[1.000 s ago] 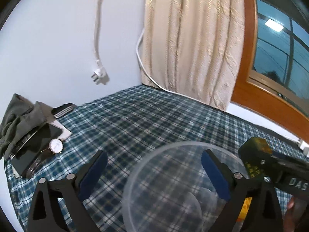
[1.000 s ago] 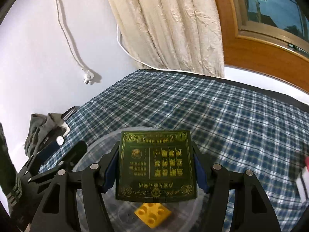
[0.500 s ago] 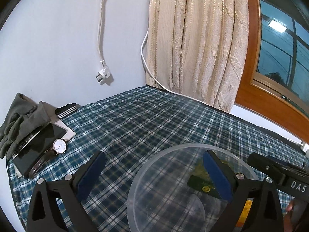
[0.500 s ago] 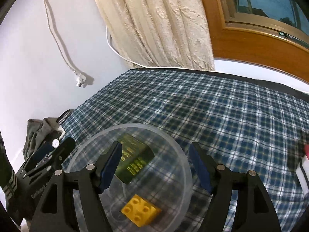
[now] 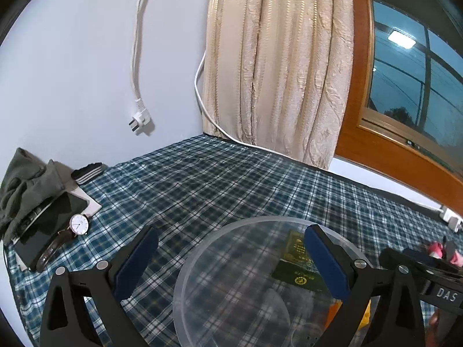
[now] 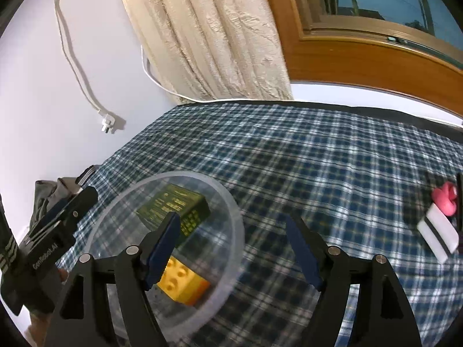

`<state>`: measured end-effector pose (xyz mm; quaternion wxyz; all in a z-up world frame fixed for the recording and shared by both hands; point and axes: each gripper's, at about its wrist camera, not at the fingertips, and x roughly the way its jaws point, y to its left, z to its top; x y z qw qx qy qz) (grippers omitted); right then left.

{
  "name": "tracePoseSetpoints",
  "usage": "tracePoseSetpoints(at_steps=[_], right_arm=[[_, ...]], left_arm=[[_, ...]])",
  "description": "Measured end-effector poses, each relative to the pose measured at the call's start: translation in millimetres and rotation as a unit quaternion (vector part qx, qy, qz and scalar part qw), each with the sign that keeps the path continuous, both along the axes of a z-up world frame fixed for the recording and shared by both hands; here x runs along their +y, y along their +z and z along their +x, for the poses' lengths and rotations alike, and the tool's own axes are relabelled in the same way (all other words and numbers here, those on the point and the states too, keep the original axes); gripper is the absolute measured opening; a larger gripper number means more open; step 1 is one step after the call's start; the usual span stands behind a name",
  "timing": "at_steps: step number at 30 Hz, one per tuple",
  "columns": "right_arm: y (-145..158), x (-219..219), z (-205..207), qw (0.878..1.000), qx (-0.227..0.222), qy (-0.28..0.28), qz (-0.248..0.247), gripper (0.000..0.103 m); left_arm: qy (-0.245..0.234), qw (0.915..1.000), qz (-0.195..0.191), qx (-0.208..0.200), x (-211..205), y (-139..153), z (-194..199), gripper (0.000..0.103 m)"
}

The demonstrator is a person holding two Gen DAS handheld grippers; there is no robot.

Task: Organize objects
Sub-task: 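Move both tools away from the bowl back toward the remaining items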

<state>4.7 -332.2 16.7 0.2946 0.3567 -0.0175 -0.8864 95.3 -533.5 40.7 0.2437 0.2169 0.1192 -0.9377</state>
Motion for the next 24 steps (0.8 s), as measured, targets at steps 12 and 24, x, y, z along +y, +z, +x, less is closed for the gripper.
tracePoseSetpoints(at_steps=[12,24], right_arm=[[-3,48,4,0.999,0.0,-0.034,-0.001,0.087],[-7,100,3,0.996,0.005,-0.084,0.003,0.092]], left_arm=[[-0.028,0.9996,0.006,0.003,9,-3,-1,0.102],[-0.063,0.9978,-0.004,-0.017,36,0,-7,0.102]])
